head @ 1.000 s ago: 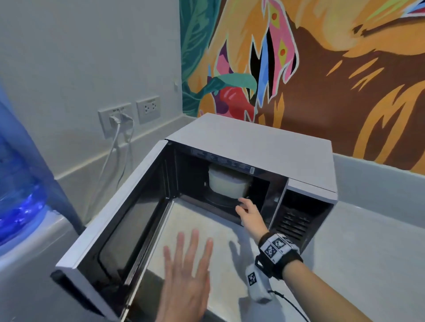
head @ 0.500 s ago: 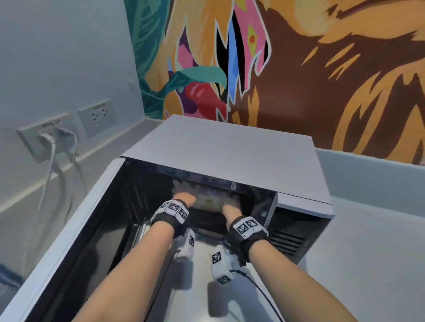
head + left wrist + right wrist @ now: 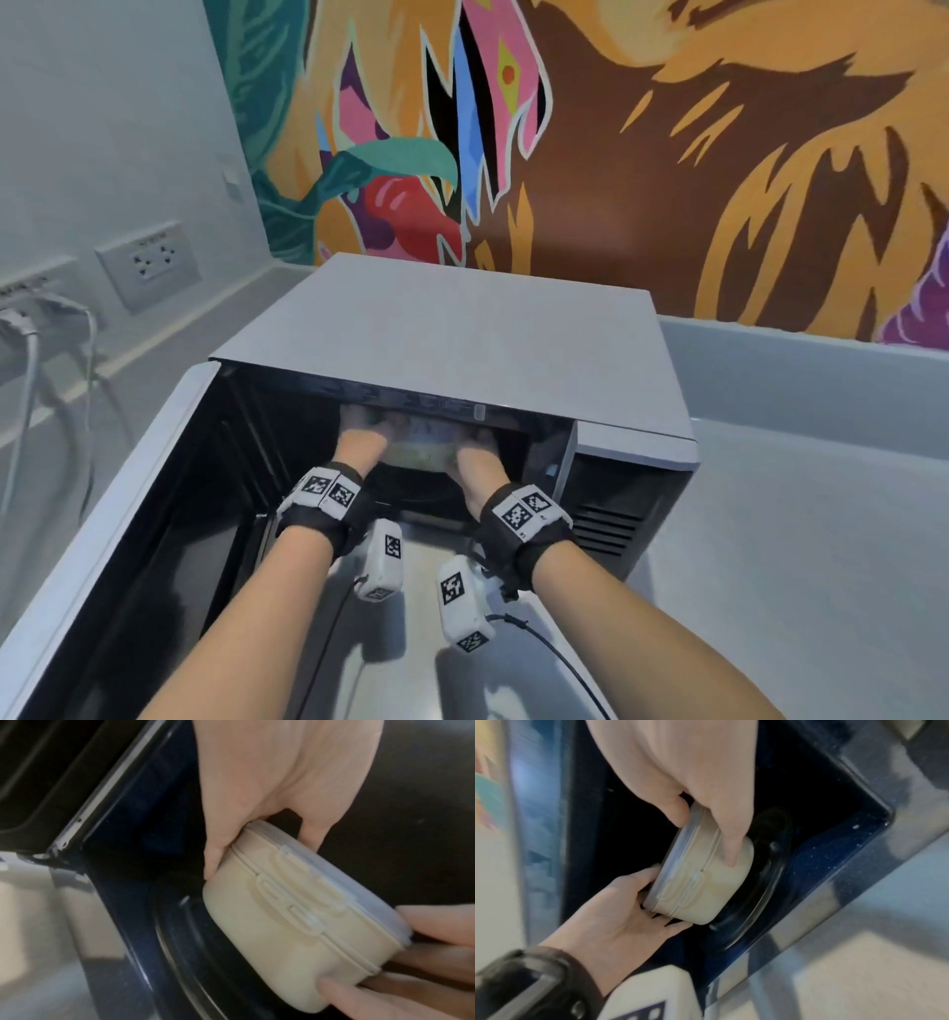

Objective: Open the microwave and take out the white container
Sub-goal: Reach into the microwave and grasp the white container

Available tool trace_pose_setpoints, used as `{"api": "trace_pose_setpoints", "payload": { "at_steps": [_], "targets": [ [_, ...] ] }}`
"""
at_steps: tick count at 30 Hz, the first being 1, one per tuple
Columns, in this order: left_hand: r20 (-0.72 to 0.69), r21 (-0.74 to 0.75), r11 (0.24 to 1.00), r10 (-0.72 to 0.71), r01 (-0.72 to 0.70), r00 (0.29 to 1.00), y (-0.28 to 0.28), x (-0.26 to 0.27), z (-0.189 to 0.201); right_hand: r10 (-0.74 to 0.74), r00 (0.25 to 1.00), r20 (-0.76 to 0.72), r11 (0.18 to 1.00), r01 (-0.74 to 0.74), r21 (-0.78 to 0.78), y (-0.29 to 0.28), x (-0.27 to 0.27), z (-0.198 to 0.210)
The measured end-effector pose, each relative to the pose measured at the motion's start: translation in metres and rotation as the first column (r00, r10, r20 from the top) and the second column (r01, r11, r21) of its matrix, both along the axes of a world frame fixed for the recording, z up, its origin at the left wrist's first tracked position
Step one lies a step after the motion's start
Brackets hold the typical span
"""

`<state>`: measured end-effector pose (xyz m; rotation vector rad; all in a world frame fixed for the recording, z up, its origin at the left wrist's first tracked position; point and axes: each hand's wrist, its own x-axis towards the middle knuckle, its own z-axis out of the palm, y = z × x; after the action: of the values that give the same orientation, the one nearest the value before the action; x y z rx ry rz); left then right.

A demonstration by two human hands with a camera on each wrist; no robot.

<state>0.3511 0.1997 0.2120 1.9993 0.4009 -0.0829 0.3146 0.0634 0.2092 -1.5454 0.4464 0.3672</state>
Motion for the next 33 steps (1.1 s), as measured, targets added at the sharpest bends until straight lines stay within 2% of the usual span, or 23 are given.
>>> {"api": "trace_pose_setpoints", "payload": {
  "at_steps": [2, 4, 8, 12, 17, 20, 24, 28, 33],
  "targets": [
    [0.024, 0.0, 0.993, 0.117, -0.117, 0.993, -0.003, -0.022, 0.01, -0.072, 0.997, 0.013, 0.993, 0.07, 0.095, 0.002, -0.013, 0.004],
    [0.117, 0.029, 0.98, 0.192, -0.196, 0.974, -0.011, -0.048, 0.02, -0.058, 0.996, 0.065, 0.982, 0.045, 0.184, 0.001, -0.035, 0.009],
    [0.153, 0.004, 0.978, 0.206, -0.209, 0.967, -0.034, -0.127, 0.023, -0.001, 0.987, 0.159, 0.975, -0.034, 0.22, -0.015, -0.086, -0.011],
    [0.09, -0.007, 0.995, 0.099, -0.099, 0.991, -0.064, -0.205, 0.004, 0.047, 0.984, 0.172, 0.983, -0.076, 0.165, -0.058, -0.156, -0.032],
    [0.022, -0.027, 0.99, -0.137, 0.137, 0.99, -0.131, -0.272, -0.023, -0.058, 0.995, 0.077, 0.988, 0.046, 0.148, -0.134, -0.243, -0.05],
    [-0.014, -0.07, 0.956, -0.288, 0.287, 0.957, -0.181, -0.288, -0.036, -0.15, 0.987, 0.058, 0.984, 0.143, 0.109, -0.189, -0.279, -0.044],
    [0.018, -0.122, 0.889, -0.443, 0.441, 0.897, -0.246, -0.289, -0.044, -0.298, 0.952, 0.067, 0.955, 0.296, 0.032, -0.257, -0.29, -0.037],
    [-0.027, -0.161, 0.839, -0.531, 0.52, 0.847, -0.295, -0.274, -0.043, -0.418, 0.907, 0.042, 0.908, 0.417, 0.026, -0.303, -0.281, -0.036],
    [-0.052, -0.192, 0.819, -0.559, 0.541, 0.827, -0.32, -0.254, -0.05, -0.468, 0.884, -0.008, 0.884, 0.468, 0.022, -0.327, -0.266, -0.038]
  ]
}}
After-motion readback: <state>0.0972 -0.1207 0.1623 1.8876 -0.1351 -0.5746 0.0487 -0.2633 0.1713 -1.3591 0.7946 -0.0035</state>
